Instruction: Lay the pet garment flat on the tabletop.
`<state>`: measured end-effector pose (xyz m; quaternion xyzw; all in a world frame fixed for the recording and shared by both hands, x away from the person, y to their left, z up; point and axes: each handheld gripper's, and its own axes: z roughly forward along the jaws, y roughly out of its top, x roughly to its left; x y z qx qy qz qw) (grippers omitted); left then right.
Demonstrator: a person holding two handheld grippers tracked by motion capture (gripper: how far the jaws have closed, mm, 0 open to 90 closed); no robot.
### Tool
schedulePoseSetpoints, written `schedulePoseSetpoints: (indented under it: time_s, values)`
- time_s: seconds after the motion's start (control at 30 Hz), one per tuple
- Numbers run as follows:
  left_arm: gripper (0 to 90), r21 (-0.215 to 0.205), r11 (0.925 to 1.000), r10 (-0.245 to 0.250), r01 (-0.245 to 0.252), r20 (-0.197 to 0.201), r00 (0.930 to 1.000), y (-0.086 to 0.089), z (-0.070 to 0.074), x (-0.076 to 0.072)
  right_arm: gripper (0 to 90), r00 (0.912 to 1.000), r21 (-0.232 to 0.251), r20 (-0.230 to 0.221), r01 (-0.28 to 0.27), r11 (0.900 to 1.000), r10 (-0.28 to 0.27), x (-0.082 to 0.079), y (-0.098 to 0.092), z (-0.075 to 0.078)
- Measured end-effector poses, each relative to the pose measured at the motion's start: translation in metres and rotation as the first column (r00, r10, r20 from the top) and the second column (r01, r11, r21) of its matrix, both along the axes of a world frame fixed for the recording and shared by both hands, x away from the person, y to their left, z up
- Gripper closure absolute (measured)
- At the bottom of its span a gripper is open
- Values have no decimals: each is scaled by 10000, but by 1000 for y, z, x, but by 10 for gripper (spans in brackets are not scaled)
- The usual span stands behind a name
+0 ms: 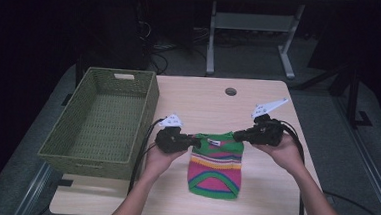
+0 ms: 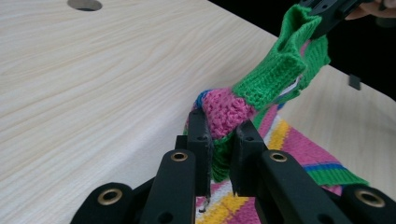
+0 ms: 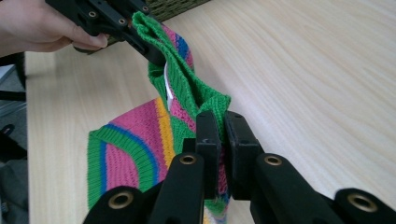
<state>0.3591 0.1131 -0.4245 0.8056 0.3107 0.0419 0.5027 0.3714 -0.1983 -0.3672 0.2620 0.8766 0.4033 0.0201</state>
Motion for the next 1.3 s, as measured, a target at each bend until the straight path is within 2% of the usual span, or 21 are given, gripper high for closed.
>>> schedulePoseSetpoints:
  time_s: [0.07, 0.23, 0.43, 0.47, 0.6, 0.73, 1.03, 1.07, 1.1, 1.13, 1.17, 1.2, 1.23, 1.3]
  values:
    - [804, -89, 9999, 89, -89, -52, 9999, 0, -1, 2, 848, 10000, -8, -5, 93, 10000, -93, 3, 1, 0]
    - [805, -130, 9990, 421, -420, 104, 9991, -2, 0, 7, 848, 9990, -156, 131, 437, 9989, -435, 12, 2, 0]
    - [810, -95, 9978, 661, -660, 26, 9978, -5, -1, 12, 848, 9967, -207, 168, 801, 9966, -798, 24, 2, -3]
    - [810, -155, 9968, 782, -784, -89, 9969, -5, -2, 13, 848, 9966, -190, 169, 807, 9966, -804, 26, 2, -3]
    - [811, -119, 9967, 798, -799, -123, 9967, -4, -3, 14, 848, 9949, -278, 89, 1006, 9945, -1004, 34, 5, -4]
    - [810, -405, 9964, 743, -751, -210, 9970, -5, -4, 15, 848, 9935, -337, 38, 1141, 9929, -1140, 41, 7, -5]
    - [801, -296, 9940, 1045, -1050, -176, 9944, -2, -7, 21, 847, 9921, -354, -73, 1249, 9915, -1252, 52, 9, -9]
    - [771, -311, 9916, 1255, -1259, -161, 9920, -2, -8, 21, 846, 9917, -366, -62, 1285, 9910, -1288, 52, 8, -10]
    - [665, -228, 9856, 1674, -1675, -76, 9859, -2, -8, 22, 838, 9900, -351, -36, 1409, 9894, -1411, 53, 8, -11]
    - [557, -280, 9818, 1877, -1880, -125, 9821, -1, -9, 24, 815, 9870, -339, 28, 1609, 9864, -1609, 55, 7, -12]
    - [544, -374, 9797, 1964, -1972, -242, 9802, 0, -10, 24, 726, 9817, -252, -5, 1903, 9814, -1904, 58, 6, -13]
    - [525, -278, 9771, 2103, -2108, -211, 9774, 1, -9, 25, 662, 9762, -208, 65, 2167, 9760, -2167, 60, 4, -14]
    - [497, -241, 9755, 2183, -2187, -182, 9757, 1, -9, 25, 646, 9697, -140, 30, 2442, 9696, -2442, 62, 3, -15]
    - [491, -216, 9767, 2131, -2135, -167, 9769, 1, -9, 24, 603, 9652, -114, 16, 2616, 9651, -2616, 65, 0, -18]
